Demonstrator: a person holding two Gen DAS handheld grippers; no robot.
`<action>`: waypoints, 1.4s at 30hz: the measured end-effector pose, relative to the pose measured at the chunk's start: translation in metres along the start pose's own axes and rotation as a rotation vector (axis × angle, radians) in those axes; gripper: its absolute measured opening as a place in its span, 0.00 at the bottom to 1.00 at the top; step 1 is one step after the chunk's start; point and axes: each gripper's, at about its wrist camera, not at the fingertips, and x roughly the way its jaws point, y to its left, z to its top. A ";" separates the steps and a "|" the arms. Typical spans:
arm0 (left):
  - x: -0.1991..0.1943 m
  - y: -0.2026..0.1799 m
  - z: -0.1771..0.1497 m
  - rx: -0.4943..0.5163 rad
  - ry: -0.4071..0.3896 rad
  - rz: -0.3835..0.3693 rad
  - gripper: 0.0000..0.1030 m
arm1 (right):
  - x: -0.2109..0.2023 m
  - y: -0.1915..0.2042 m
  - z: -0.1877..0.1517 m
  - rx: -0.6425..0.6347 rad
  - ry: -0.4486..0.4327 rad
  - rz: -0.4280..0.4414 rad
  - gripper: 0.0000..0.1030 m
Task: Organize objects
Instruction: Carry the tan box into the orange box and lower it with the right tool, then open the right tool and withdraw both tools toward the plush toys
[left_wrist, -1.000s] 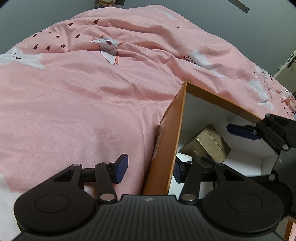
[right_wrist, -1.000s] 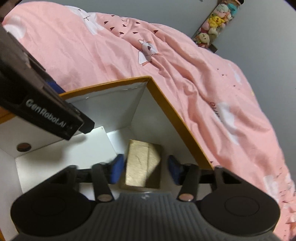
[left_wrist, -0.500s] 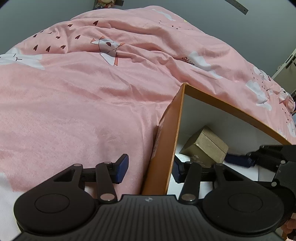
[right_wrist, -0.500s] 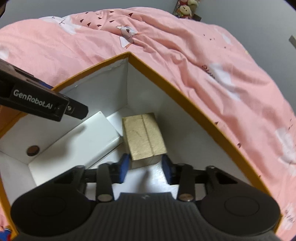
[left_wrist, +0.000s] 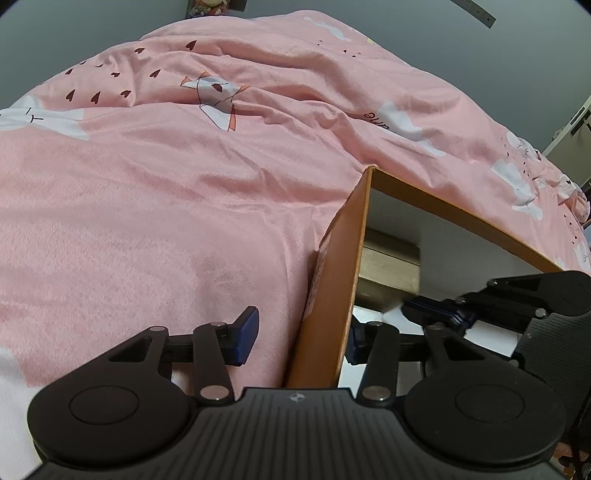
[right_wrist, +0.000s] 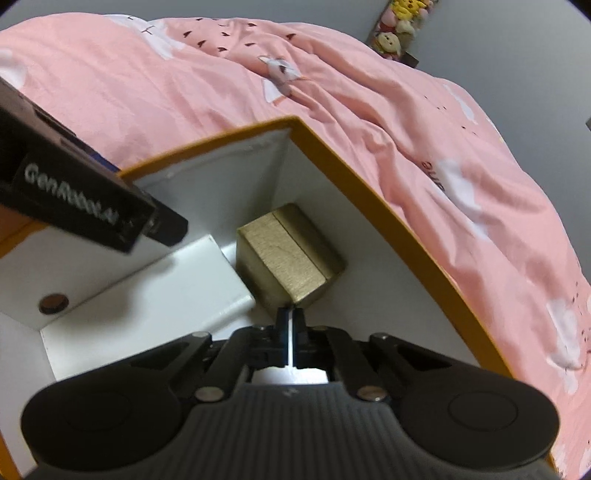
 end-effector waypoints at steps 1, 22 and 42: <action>0.000 0.000 0.000 0.001 0.002 0.001 0.53 | 0.001 0.002 0.002 -0.008 -0.006 0.003 0.00; -0.052 -0.018 0.005 0.091 -0.148 0.035 0.52 | -0.052 -0.005 -0.005 0.231 -0.065 -0.007 0.03; -0.162 -0.102 -0.059 0.528 -0.195 -0.117 0.49 | -0.190 0.031 -0.090 0.674 -0.170 -0.052 0.33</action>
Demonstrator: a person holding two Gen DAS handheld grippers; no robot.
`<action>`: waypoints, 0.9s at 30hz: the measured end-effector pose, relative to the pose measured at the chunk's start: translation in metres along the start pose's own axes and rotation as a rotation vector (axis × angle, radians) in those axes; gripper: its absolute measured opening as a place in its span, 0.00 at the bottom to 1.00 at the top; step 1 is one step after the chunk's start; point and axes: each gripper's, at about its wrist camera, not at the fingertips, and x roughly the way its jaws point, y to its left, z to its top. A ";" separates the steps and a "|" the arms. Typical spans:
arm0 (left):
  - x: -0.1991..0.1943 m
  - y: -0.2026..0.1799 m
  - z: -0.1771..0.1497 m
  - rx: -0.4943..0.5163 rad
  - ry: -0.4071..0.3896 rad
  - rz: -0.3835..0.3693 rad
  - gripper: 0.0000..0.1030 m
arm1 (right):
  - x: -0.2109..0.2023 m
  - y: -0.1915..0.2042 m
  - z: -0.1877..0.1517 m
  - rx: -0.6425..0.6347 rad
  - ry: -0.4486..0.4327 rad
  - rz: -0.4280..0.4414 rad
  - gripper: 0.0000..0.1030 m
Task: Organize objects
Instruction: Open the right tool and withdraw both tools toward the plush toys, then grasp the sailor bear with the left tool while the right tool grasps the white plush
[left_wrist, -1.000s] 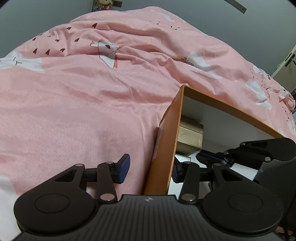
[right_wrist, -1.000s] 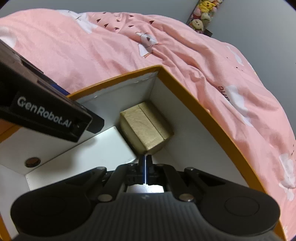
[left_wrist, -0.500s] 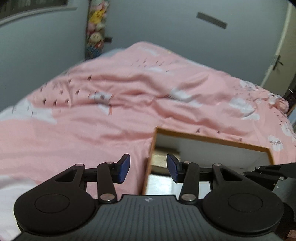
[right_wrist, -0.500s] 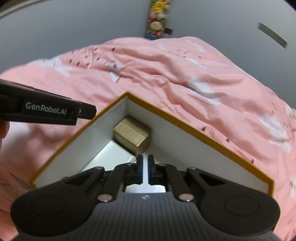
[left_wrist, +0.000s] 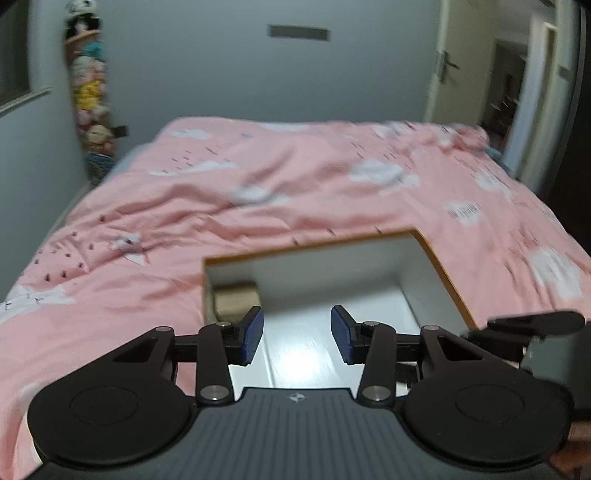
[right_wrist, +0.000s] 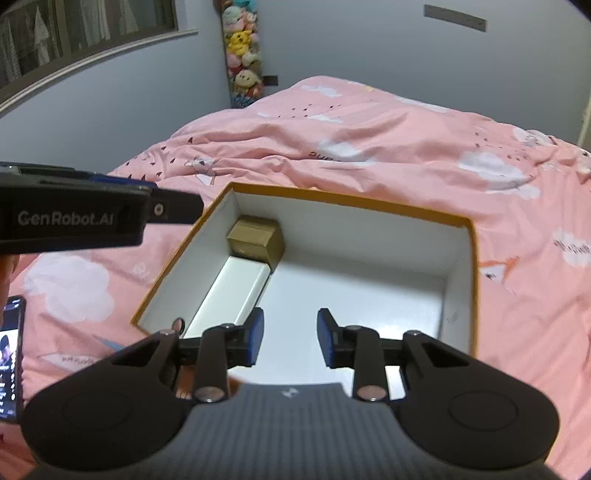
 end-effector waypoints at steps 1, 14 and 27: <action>-0.002 -0.003 -0.004 0.010 0.020 -0.012 0.48 | -0.006 0.000 -0.005 0.014 -0.007 -0.003 0.34; 0.007 0.025 -0.080 -0.111 0.339 -0.238 0.47 | -0.039 -0.001 -0.075 0.246 0.069 -0.010 0.41; 0.045 -0.005 -0.124 -0.059 0.468 -0.229 0.46 | -0.012 0.001 -0.130 0.348 0.263 -0.022 0.39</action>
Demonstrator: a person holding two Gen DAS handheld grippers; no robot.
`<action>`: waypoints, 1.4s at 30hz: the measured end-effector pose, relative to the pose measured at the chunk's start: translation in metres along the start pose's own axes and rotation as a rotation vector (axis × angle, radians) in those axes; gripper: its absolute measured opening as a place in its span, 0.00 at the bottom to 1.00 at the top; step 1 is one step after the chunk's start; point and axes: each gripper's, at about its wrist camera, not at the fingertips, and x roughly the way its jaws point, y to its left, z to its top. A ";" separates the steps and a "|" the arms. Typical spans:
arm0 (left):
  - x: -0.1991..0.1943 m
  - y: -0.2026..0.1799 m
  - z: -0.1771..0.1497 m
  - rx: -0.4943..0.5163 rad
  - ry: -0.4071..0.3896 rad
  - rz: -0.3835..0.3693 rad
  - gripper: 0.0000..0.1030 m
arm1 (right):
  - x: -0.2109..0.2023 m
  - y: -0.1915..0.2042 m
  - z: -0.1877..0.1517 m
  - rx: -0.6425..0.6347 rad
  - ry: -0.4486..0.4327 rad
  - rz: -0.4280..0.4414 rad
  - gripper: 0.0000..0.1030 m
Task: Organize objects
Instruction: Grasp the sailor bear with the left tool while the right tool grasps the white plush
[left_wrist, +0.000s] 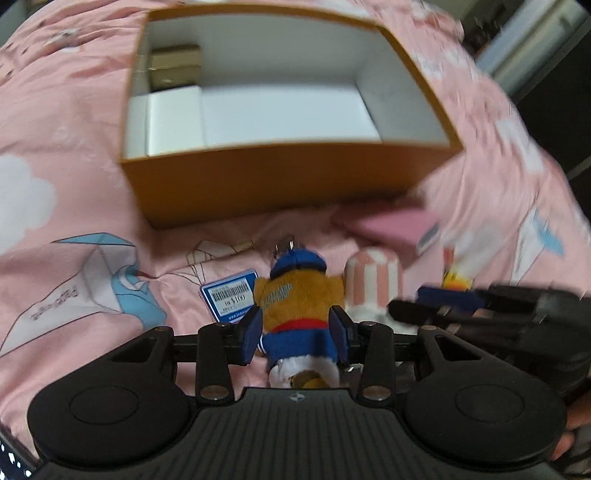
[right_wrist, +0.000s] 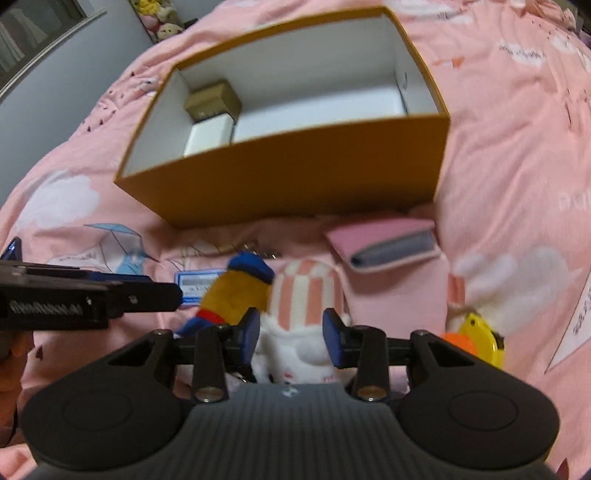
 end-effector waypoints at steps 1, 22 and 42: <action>0.004 -0.005 -0.001 0.037 0.014 0.020 0.46 | 0.000 -0.002 -0.001 0.007 0.003 -0.003 0.39; 0.042 -0.034 -0.014 0.266 0.127 0.149 0.45 | 0.010 -0.033 -0.002 0.097 0.092 0.024 0.45; 0.010 0.031 -0.009 -0.058 0.046 0.077 0.49 | 0.039 -0.025 0.003 0.038 0.163 0.087 0.57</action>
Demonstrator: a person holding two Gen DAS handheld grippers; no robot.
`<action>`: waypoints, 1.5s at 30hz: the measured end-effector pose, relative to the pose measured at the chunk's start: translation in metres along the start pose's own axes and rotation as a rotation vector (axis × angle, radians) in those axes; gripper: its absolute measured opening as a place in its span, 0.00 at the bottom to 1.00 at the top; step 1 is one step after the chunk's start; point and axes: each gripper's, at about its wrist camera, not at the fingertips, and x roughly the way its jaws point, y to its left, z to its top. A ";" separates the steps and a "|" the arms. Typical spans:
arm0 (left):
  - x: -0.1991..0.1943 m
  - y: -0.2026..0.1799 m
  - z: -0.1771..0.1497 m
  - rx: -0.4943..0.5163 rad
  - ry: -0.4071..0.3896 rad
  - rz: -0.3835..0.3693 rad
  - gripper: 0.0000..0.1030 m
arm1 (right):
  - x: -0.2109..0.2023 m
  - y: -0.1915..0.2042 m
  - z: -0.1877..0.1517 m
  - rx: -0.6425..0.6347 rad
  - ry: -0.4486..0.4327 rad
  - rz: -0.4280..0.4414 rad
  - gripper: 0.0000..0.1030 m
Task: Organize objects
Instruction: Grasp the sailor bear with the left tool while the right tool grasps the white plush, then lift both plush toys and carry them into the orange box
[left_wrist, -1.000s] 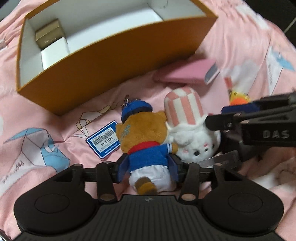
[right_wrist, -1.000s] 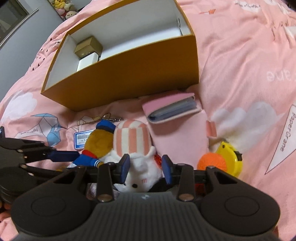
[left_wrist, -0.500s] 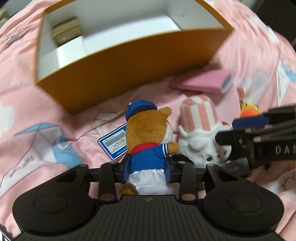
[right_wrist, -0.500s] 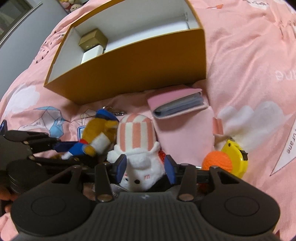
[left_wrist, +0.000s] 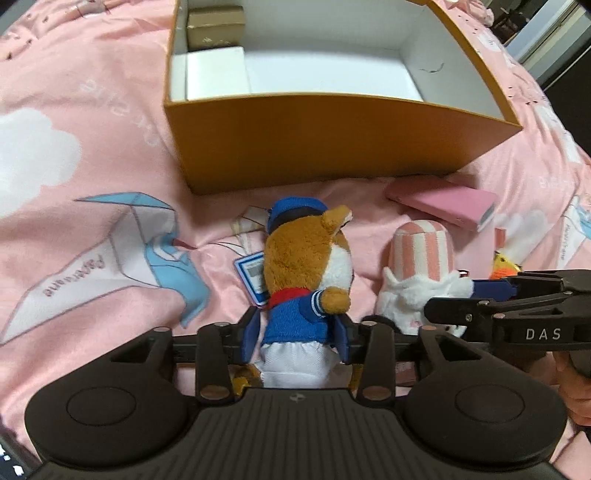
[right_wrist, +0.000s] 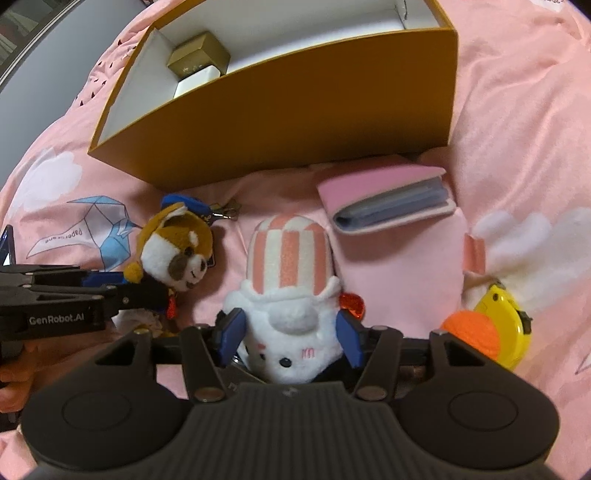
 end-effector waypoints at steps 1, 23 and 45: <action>-0.001 -0.001 0.000 0.008 -0.005 0.009 0.49 | 0.002 0.001 0.000 -0.005 0.001 0.003 0.61; 0.014 -0.013 0.000 0.054 0.009 0.035 0.51 | 0.016 0.038 0.008 -0.232 -0.038 -0.123 0.53; 0.001 -0.010 -0.007 0.048 -0.045 -0.021 0.37 | 0.020 0.041 0.006 -0.271 -0.029 -0.144 0.58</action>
